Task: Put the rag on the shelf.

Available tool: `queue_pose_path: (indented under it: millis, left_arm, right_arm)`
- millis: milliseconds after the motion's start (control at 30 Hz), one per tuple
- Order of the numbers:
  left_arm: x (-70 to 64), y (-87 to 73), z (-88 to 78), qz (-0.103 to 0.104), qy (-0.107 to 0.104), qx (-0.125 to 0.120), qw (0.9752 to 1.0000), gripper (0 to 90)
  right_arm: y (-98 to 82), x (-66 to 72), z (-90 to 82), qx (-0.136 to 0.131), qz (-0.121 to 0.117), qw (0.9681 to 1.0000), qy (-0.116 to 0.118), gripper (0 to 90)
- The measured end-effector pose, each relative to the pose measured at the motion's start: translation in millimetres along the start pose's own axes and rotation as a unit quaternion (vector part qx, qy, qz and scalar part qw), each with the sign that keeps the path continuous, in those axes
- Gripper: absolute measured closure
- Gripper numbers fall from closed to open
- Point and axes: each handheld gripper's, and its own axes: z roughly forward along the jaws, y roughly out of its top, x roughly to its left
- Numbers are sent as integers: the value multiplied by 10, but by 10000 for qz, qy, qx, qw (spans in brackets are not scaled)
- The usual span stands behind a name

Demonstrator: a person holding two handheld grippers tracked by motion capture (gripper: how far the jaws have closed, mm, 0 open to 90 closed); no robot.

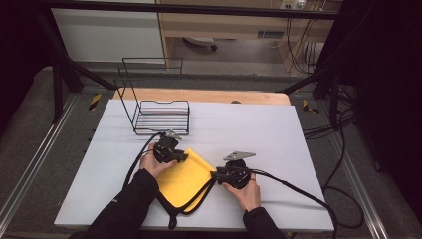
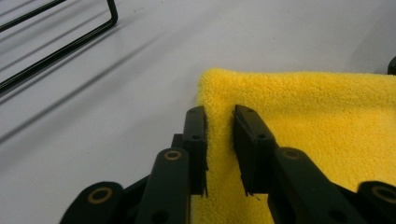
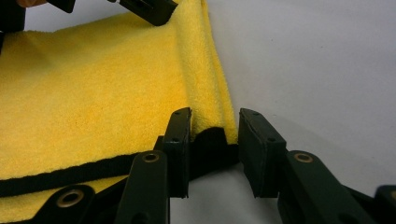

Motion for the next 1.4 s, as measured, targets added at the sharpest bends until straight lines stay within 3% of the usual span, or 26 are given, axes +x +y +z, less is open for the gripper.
queue_pose_path:
  millis: [167,400,600,733,767,833,867,1033,1100,1233,1400]
  left_arm:
    - [-17,3,-12,50,10,5,10000,812]
    - [-31,1,-73,58,59,-116,9999,838]
    - [37,-67,-283,-61,213,-412,9989,841]
    - [169,-224,-535,-221,367,-635,9971,841]
    - [169,-224,-535,-221,367,-635,9971,841]
    - [225,-356,-645,-384,528,-798,9947,841]
    - [225,-356,-645,-384,528,-798,9947,841]
    - [299,-585,-750,-758,692,-980,9899,839]
    - [303,-659,-779,-765,760,-1004,9891,836]
    - [259,-741,-850,-693,928,-1049,9877,832]
    - [267,-792,-830,-627,1035,-1028,9873,814]
  right_arm:
    - [0,3,16,47,251,9997,26,694]
    - [31,-13,14,44,346,9993,132,811]
    - [188,39,21,-92,-44,9999,46,822]
    - [398,88,138,-223,-252,9994,126,821]
    - [398,88,138,-223,-252,9994,126,821]
    - [502,106,272,-266,-370,9987,243,819]
    - [530,114,327,-313,-429,9983,260,819]
    - [603,131,542,-432,-635,9964,372,817]
    - [623,132,660,-494,-650,9955,473,817]
    - [665,160,704,-558,-702,9943,578,816]
    - [681,174,753,-513,-713,9946,550,786]
